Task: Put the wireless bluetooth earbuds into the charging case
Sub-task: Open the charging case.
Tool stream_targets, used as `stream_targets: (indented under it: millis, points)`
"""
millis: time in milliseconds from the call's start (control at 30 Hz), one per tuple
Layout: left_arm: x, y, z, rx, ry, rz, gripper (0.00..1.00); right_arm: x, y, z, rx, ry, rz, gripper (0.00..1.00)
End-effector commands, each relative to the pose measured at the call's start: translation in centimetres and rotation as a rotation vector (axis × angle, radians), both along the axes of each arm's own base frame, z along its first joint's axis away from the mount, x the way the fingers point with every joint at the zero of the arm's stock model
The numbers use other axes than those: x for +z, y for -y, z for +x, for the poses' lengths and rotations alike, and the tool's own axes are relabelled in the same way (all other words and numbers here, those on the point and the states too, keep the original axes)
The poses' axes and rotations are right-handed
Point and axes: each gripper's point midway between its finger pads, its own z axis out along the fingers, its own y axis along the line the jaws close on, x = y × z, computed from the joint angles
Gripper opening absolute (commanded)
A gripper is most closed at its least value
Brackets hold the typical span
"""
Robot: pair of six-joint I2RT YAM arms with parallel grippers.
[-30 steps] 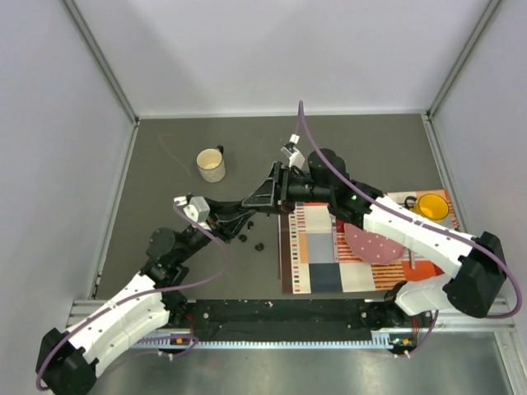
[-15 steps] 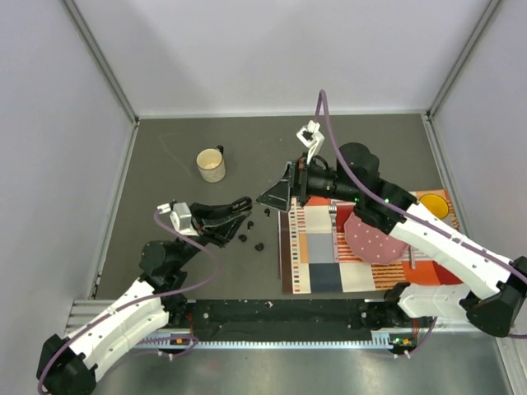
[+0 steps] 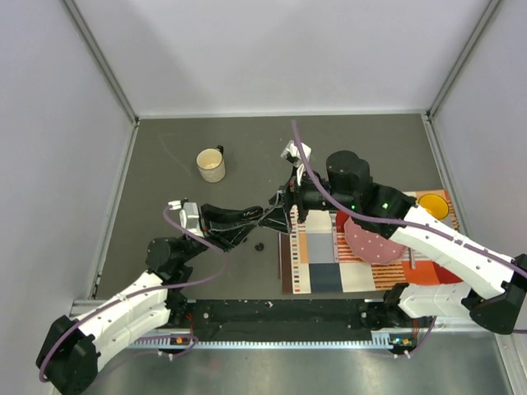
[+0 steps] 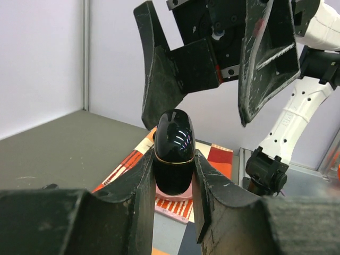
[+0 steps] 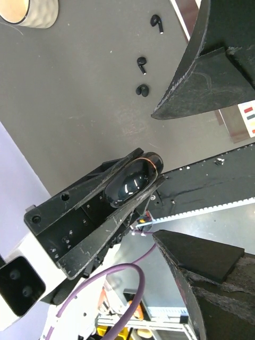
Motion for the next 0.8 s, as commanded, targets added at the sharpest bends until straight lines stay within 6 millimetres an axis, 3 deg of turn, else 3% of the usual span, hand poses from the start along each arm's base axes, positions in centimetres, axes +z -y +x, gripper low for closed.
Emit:
stream_targets:
  millis: [0,233,767]
  points:
    - [4.0,-0.3,-1.9,-0.058,0.119,-0.068,0.00,1.5,-0.6,0.3,0.005,0.075,0.007,0.84]
    - [4.1,-0.1,-2.7,-0.101,0.126,-0.053,0.00,1.0,0.2,2.3,-0.112,0.124,-0.028,0.84]
    - [2.9,0.3,-3.2,-0.130,0.124,0.006,0.00,2.9,-0.6,2.1,-0.091,0.061,0.052,0.84]
